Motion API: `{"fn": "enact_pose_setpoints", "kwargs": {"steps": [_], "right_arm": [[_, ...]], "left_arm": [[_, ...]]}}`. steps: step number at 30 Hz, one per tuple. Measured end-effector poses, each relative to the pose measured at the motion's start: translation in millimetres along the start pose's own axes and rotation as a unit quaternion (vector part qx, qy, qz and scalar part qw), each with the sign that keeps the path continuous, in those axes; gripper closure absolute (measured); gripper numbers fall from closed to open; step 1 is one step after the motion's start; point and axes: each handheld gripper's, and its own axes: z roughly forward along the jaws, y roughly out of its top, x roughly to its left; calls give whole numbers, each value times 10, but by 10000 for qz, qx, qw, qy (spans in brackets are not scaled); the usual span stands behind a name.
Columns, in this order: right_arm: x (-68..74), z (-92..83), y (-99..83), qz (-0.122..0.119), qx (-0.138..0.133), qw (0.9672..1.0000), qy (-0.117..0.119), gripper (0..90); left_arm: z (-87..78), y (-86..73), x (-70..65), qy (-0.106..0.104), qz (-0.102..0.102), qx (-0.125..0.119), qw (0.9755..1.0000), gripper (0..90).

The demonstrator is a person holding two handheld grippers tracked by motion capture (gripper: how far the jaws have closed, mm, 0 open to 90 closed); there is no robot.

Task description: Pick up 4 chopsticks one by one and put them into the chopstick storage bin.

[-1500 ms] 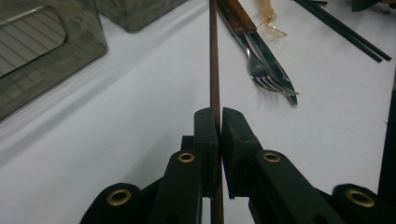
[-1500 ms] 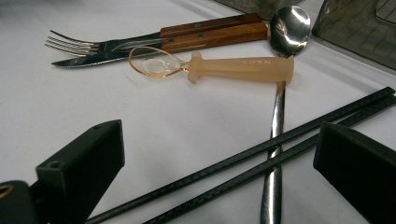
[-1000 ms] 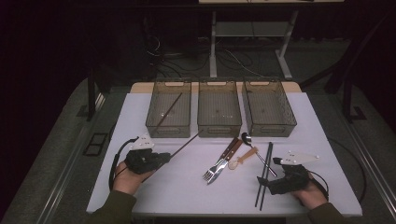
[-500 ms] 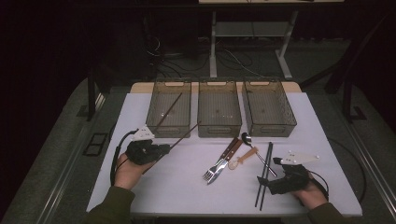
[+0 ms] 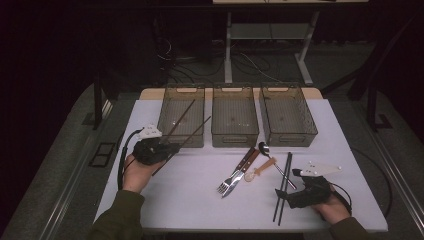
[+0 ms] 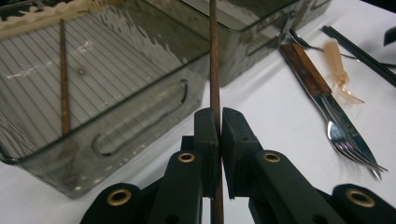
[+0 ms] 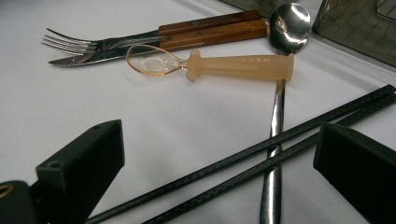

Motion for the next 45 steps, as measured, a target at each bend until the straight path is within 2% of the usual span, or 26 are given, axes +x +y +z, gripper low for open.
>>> {"fn": "enact_pose_setpoints", "kwargs": {"steps": [5, 15, 25, 29, 37, 38, 42, 45], "right_arm": [[0, -2, -2, 5, 5, 10000, -2, 16], [-5, -4, -2, 18, -6, 10000, -4, 16], [-14, -20, -3, 29, -39, 10000, 5, 16], [-11, -21, -5, 25, -36, 10000, 11, 16], [-12, -14, -3, 28, -38, 10000, 12, 16], [-13, -15, -3, 27, -32, 10000, 11, 16], [-15, -21, -9, 71, -41, 10000, -6, 16], [-15, -24, -8, 76, -51, 10000, -1, 16]], "left_arm": [[28, 47, 56, 4, -81, -53, 10000, 850], [75, 212, 105, 28, -42, -136, 9999, 850], [141, 465, 190, 79, -12, -156, 9998, 850], [167, 595, 244, 138, 30, -161, 9998, 850], [246, 815, 386, 317, -96, -206, 9992, 849], [256, 839, 412, 348, -64, -179, 9992, 849], [315, 904, 489, 455, -157, -274, 9985, 850], [376, 932, 536, 535, -152, -314, 9980, 850]]}}
